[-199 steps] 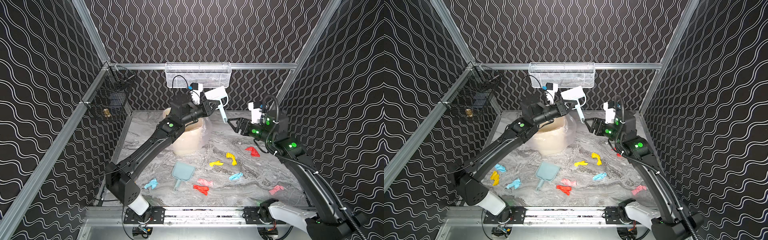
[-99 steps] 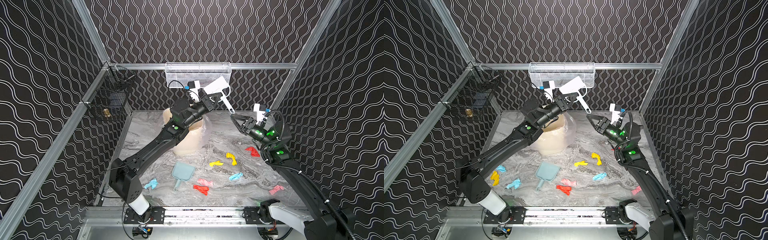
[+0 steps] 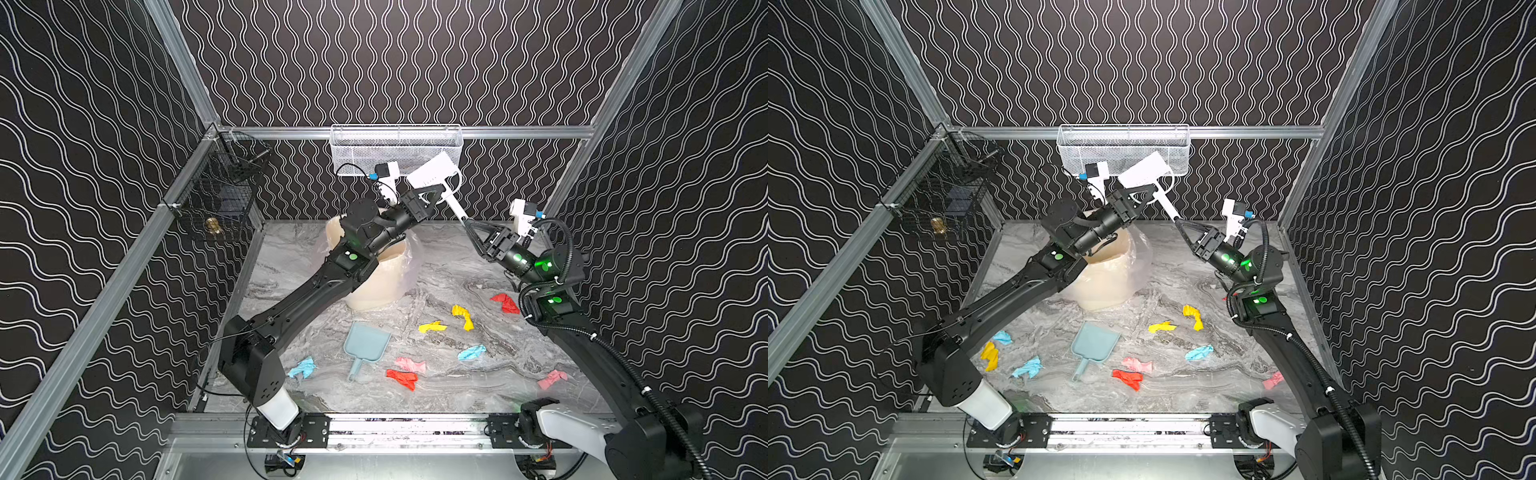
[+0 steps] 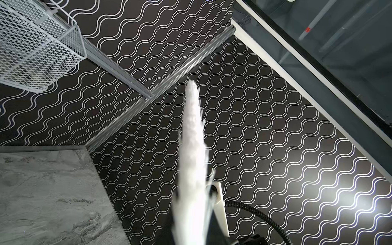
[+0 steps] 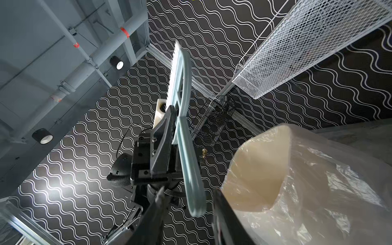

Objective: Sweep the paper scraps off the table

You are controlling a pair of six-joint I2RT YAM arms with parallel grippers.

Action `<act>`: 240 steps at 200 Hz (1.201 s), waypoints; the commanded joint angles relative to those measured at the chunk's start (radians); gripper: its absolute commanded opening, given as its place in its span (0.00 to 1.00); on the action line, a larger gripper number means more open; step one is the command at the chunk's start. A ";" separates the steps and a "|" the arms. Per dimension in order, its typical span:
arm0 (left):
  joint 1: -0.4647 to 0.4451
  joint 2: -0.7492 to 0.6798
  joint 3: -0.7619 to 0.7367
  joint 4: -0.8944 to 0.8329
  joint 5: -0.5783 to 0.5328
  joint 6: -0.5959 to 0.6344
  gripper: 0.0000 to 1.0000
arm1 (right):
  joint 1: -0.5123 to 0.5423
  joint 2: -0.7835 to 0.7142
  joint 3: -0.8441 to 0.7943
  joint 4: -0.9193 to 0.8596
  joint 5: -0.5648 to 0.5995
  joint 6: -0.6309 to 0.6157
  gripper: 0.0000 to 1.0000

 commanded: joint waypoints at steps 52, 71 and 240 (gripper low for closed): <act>-0.028 -0.016 -0.025 0.039 0.003 0.013 0.00 | -0.001 0.011 0.035 0.047 -0.012 0.000 0.30; -0.031 -0.020 -0.026 0.039 -0.005 0.020 0.00 | 0.000 0.011 0.038 0.041 -0.023 0.002 0.30; -0.052 -0.040 -0.036 0.039 -0.035 0.053 0.00 | -0.003 -0.035 -0.014 0.059 -0.003 0.034 0.22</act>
